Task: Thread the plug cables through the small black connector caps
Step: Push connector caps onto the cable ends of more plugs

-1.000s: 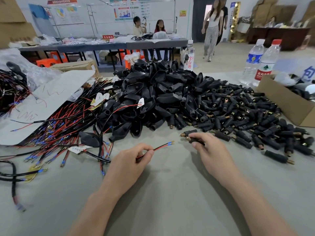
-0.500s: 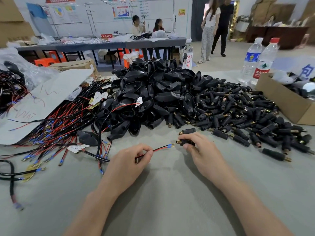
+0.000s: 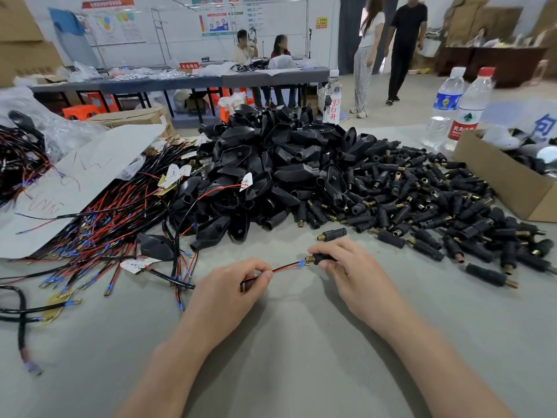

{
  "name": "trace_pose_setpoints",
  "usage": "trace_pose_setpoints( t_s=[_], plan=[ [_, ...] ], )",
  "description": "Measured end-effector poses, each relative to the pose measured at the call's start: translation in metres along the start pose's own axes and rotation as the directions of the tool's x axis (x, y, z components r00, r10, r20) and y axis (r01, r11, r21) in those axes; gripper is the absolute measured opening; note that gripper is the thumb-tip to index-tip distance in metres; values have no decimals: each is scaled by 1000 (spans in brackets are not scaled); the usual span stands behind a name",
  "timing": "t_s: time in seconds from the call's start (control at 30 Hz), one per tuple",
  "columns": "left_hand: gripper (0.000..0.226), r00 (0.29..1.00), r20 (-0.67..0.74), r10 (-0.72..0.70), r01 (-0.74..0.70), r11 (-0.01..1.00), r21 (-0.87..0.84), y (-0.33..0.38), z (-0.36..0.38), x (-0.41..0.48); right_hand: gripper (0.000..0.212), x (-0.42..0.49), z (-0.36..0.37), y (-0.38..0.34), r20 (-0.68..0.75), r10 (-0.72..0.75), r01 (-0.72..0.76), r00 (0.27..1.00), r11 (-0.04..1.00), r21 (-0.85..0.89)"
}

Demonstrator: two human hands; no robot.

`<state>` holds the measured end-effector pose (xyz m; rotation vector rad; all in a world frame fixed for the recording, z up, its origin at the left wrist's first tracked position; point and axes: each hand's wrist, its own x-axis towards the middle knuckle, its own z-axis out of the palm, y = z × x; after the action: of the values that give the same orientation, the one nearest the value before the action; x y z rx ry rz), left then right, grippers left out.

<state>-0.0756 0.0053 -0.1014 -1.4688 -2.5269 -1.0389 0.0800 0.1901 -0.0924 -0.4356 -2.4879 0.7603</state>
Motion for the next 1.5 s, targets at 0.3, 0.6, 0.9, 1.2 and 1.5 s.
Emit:
trace_pose_setpoints(
  t_s=[0.3, 0.6, 0.9, 1.2, 1.5],
  plan=[
    [5, 1000, 2, 29, -29, 1000, 11, 3, -3, 0, 28, 3, 6, 3, -22, -61, 60, 998, 997, -37],
    [17, 1000, -9, 7, -7, 1000, 21, 2, -2, 0, 28, 4, 6, 7, -37, -34, 32, 999, 999, -34],
    [20, 999, -35, -38, 37, 999, -30, 5, 1, 2, 27, 11, 7, -3, -111, 372, -243, 921, 776, 582],
    [11, 996, -27, -81, 81, 997, 0, 17, 8, 1, 18, 7, 10, -3, -161, 356, -300, 921, 908, 291],
    [13, 991, -123, -47, 58, 994, 93, 17, 9, 0, 31, 4, 4, -3, -207, 287, -343, 935, 881, -325]
  ],
)
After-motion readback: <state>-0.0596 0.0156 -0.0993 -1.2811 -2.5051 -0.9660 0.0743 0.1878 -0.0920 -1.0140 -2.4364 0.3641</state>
